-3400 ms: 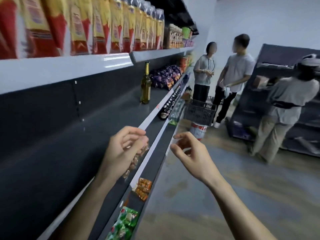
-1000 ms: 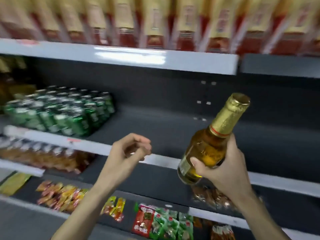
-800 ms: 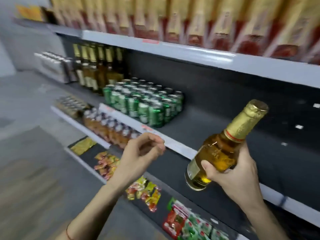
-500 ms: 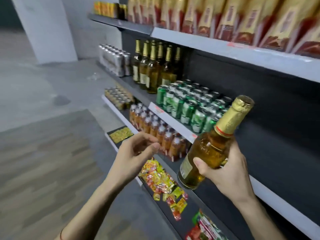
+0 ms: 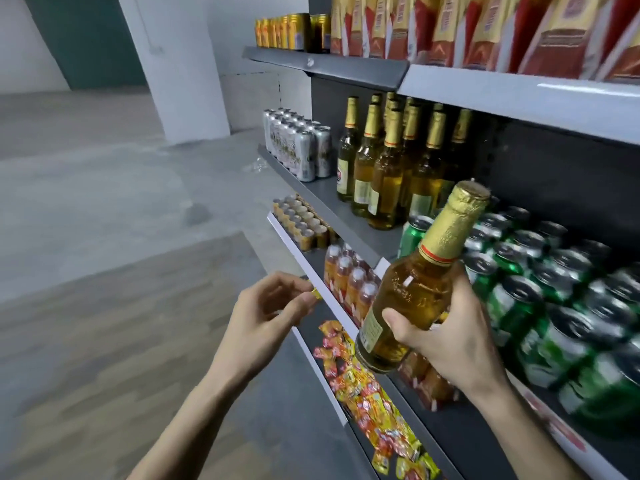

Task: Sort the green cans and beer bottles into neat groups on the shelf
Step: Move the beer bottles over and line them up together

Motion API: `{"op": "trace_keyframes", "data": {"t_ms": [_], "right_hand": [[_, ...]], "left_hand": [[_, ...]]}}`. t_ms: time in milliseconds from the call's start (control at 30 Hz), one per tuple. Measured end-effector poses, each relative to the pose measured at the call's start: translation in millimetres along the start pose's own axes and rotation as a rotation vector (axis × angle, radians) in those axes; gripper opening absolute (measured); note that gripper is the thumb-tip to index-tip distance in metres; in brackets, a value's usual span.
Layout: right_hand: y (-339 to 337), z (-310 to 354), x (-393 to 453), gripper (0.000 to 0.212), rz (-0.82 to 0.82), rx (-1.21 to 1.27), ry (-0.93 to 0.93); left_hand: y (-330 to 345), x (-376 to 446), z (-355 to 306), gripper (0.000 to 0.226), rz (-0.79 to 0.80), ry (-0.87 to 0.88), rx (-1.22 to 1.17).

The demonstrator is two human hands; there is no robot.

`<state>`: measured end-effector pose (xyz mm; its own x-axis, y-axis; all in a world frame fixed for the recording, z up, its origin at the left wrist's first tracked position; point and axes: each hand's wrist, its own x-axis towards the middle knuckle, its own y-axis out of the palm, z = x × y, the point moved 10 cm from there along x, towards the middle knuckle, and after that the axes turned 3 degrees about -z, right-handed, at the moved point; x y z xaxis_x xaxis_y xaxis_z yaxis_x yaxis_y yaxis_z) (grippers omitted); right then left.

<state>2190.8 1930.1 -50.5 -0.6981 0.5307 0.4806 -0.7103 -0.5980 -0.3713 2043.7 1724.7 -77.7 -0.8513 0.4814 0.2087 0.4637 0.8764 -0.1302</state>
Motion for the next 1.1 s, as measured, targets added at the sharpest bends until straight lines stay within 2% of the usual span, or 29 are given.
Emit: {"op": "trace_keyframes", "data": {"t_ms": [133,267,467,700,833,900,967,1033,1100], "right_hand": [[33.8,-13.8,50.7,0.064,0.023,0.017,0.001],[59.1,-27.2,91.4,0.066,-0.023,-0.024,0.017],[74.4,-49.8,140.0,0.073,-0.24,-0.154,0.093],[65.9,-64.5,162.2,0.079,-0.557,-0.349,0.248],[62.7,-72.5,168.9,0.065,-0.635,-0.355,0.297],[62.6,-74.5,174.2,0.063,-0.668,-0.38,0.307],[60.7,-80.2,180.9,0.061,-0.705,-0.405,0.31],[59.3,-86.2,190.2,0.062,-0.732,-0.42,0.31],[57.9,-93.0,199.6,0.062,-0.756,-0.456,0.306]], "left_hand": [[-15.8,47.1,9.9,0.004,-0.017,0.0,-0.006],[-30.0,105.5,22.2,0.014,0.004,0.037,-0.029],[-35.5,204.0,50.1,0.021,0.171,0.089,-0.104],[-25.4,304.7,75.1,0.01,0.392,0.091,-0.142],[-6.2,342.3,74.5,0.006,0.505,0.128,-0.152],[6.4,356.7,70.2,0.013,0.563,0.137,-0.177],[22.1,370.9,69.7,0.004,0.613,0.165,-0.168],[34.6,386.9,70.6,0.015,0.62,0.177,-0.149],[46.7,400.1,69.2,0.014,0.647,0.184,-0.137]]}}
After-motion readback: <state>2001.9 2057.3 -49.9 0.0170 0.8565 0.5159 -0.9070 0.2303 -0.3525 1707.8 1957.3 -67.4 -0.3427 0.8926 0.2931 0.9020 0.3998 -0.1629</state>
